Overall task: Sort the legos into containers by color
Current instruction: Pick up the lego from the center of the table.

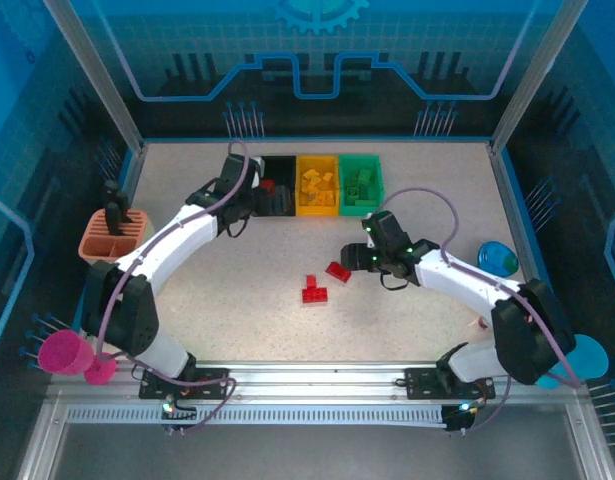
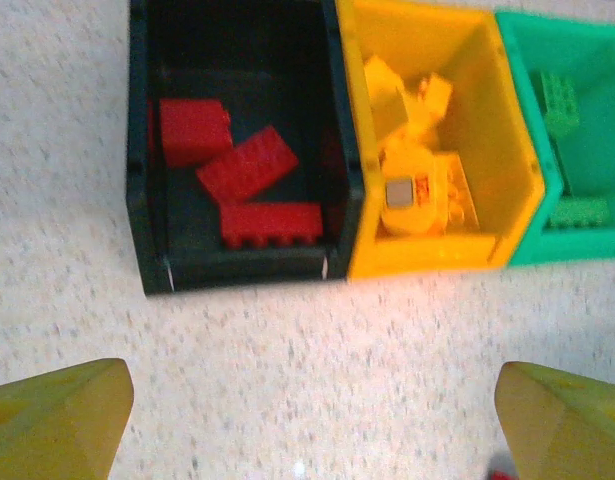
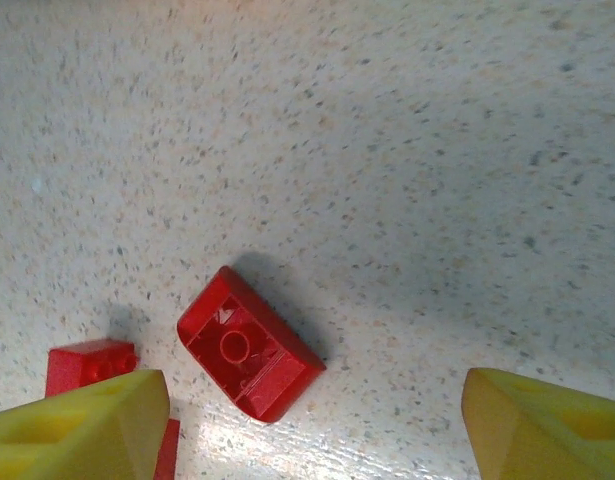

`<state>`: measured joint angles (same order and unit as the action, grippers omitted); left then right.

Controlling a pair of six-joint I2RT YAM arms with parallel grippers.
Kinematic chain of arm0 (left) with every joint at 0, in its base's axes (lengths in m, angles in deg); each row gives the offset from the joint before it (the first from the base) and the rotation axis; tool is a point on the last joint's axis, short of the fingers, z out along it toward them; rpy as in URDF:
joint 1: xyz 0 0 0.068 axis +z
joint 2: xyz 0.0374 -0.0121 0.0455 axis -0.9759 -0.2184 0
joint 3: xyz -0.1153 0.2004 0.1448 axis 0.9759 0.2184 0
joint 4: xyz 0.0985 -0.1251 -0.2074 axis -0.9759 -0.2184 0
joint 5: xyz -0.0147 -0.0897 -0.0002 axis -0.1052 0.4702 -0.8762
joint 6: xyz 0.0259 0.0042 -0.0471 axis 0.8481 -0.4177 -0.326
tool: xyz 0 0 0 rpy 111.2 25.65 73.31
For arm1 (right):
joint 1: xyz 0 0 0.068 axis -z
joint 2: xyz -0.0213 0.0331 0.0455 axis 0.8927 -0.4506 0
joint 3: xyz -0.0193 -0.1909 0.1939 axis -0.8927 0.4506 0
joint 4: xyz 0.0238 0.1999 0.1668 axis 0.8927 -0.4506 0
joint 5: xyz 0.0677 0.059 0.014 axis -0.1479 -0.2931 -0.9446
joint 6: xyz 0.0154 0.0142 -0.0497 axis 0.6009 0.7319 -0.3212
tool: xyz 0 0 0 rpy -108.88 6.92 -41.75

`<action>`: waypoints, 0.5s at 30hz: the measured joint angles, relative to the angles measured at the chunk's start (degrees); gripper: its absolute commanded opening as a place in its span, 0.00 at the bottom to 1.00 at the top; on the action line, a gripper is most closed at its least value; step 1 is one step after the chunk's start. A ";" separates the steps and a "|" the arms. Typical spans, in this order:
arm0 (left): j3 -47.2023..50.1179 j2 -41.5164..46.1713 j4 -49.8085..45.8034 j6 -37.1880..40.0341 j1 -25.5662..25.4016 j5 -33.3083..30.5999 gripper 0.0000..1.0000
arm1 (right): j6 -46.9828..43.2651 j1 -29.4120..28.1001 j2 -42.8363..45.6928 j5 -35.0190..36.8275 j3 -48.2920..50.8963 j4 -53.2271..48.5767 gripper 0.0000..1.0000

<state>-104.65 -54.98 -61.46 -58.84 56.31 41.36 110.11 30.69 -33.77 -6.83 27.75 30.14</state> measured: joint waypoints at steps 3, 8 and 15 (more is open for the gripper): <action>4.66 2.40 0.33 -0.98 -1.38 0.28 0.93 | -2.36 -1.88 -3.76 0.04 -3.10 -1.99 0.77; 10.51 7.50 0.52 -2.67 -1.81 0.57 0.93 | -5.97 -4.96 -11.67 0.63 -9.68 -5.09 0.77; 14.10 13.20 0.68 -3.52 -2.14 0.61 0.93 | -8.70 -8.00 -20.37 2.38 -16.41 -9.66 0.75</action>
<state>-90.55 -41.78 -60.78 -62.36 54.16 41.97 101.41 22.69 -54.14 -4.44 11.34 20.48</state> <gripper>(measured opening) 0.930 0.756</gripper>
